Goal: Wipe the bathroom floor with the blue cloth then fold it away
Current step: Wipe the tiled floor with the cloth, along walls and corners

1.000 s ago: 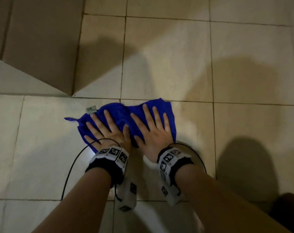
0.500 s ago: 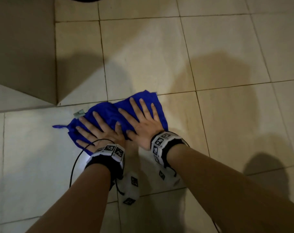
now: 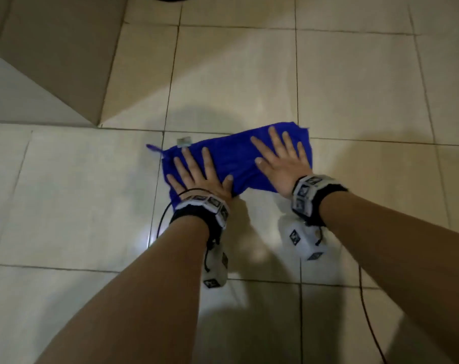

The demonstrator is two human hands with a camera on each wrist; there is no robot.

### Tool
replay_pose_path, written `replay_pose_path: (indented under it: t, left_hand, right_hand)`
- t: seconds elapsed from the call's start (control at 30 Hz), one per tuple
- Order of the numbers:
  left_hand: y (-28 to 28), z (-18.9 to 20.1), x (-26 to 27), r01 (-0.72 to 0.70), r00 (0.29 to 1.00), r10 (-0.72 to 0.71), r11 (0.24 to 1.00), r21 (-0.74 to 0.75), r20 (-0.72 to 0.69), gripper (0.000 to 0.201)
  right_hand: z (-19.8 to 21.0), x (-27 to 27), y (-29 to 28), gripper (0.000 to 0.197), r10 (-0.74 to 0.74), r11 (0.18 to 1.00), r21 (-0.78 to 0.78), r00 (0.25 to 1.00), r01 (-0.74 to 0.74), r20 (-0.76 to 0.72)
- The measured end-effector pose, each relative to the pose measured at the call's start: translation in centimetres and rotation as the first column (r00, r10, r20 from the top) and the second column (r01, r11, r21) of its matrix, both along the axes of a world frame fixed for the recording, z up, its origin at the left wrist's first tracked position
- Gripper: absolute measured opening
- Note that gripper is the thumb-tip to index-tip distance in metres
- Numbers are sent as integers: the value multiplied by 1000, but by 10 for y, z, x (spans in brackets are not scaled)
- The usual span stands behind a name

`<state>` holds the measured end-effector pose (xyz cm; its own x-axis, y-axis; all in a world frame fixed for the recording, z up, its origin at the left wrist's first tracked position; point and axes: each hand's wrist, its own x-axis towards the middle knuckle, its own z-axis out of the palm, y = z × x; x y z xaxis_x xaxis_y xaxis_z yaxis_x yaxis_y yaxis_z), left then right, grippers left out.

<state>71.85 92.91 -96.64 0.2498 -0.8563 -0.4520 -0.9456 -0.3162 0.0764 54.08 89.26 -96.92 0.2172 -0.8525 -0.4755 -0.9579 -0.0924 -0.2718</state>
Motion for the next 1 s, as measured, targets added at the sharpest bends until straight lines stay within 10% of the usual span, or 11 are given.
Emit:
replay_pose_path:
  t: [0.2, 0.43, 0.73, 1.0]
  left_hand:
    - [3, -2, -104, 159, 982, -158, 987, 2, -105, 85]
    - [24, -7, -38, 359, 922, -356, 933, -14, -152, 75]
    - [113, 8, 87, 109, 994, -103, 985, 134, -46, 81]
    - [129, 0, 50, -74, 997, 74, 990, 118, 10, 76]
  right_hand:
    - [-5, -105, 34, 58, -80, 994, -88, 974, 62, -211]
    - [-14, -63, 59, 63, -172, 965, -229, 969, 129, -179]
    - [-12, 67, 151, 62, 10, 969, -245, 1000, -5, 19]
    - [-10, 41, 164, 61, 122, 963, -251, 990, -100, 74]
